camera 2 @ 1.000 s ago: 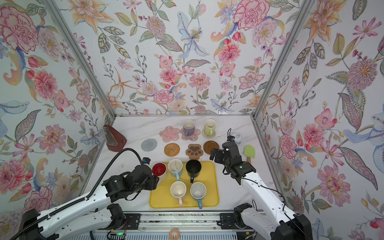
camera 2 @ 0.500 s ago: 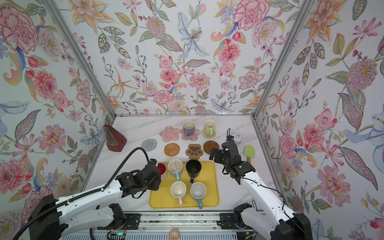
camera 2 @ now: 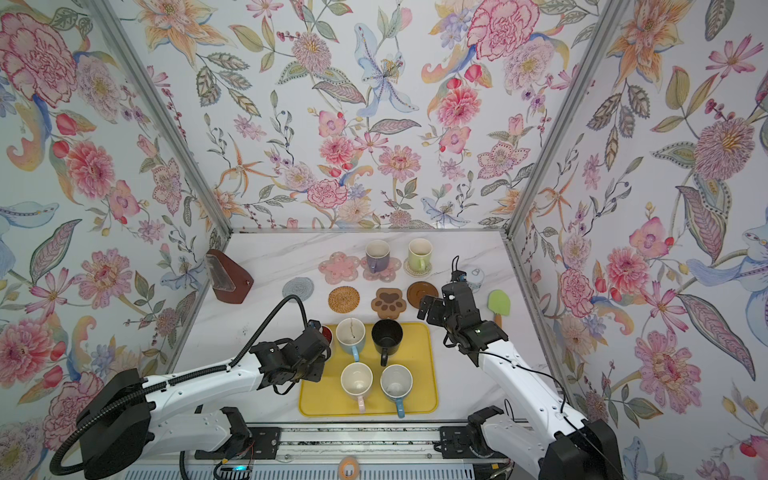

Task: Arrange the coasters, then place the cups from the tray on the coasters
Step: 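Lower the left gripper onto the red-lined cream mug and grasp it, then lift the red-lined mug off the tray and carry it toward the coasters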

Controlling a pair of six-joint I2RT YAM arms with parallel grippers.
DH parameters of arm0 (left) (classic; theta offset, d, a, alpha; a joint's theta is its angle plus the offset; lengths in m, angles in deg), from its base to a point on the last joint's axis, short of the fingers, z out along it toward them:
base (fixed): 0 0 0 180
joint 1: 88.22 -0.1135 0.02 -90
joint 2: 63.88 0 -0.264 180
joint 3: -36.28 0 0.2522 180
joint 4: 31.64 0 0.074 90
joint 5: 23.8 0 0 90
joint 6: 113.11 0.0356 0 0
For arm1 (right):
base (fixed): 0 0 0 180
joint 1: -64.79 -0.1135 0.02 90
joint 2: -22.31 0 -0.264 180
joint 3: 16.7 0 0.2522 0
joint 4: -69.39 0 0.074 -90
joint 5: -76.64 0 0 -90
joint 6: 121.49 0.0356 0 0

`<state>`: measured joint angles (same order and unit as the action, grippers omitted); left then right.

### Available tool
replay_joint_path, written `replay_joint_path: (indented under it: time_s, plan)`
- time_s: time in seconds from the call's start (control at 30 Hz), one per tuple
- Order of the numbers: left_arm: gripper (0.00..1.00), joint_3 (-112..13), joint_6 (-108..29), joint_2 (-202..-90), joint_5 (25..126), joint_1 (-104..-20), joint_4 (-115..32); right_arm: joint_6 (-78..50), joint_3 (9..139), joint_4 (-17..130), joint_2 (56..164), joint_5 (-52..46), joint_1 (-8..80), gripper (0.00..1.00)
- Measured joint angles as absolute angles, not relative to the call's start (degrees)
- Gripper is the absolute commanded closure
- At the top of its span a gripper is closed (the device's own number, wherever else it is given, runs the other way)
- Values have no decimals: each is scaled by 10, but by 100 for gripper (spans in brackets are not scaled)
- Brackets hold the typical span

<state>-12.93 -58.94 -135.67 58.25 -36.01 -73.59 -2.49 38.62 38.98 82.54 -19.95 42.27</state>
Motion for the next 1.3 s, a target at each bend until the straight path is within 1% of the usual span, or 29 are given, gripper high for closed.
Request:
replay_joint_path:
  time_s: [0.17,0.27,0.43,0.6,0.8,1.0,1.13,1.3]
  plan:
    - [68,-129,-589,-1373,582,-360,-732,-25,386,398,830,-198,423,1]
    - [78,-129,-591,-1375,580,-360,-732,-25,386,400,834,-197,423,1]
    - [86,-131,-592,-1375,570,-360,-737,-26,386,401,835,-197,422,1]
    - [100,-131,-594,-1373,567,-360,-739,-30,386,404,849,-196,423,1]
    - [100,-135,-596,-1348,558,-360,-756,-30,387,405,854,-189,423,1]
    - [100,-145,-598,-1283,528,-364,-796,-32,391,405,858,-187,422,1]
    - [100,-170,-585,-1260,524,-394,-819,-32,391,405,858,-187,422,1]
    - [100,-207,-555,-1258,520,-429,-827,-36,391,404,857,-188,423,1]
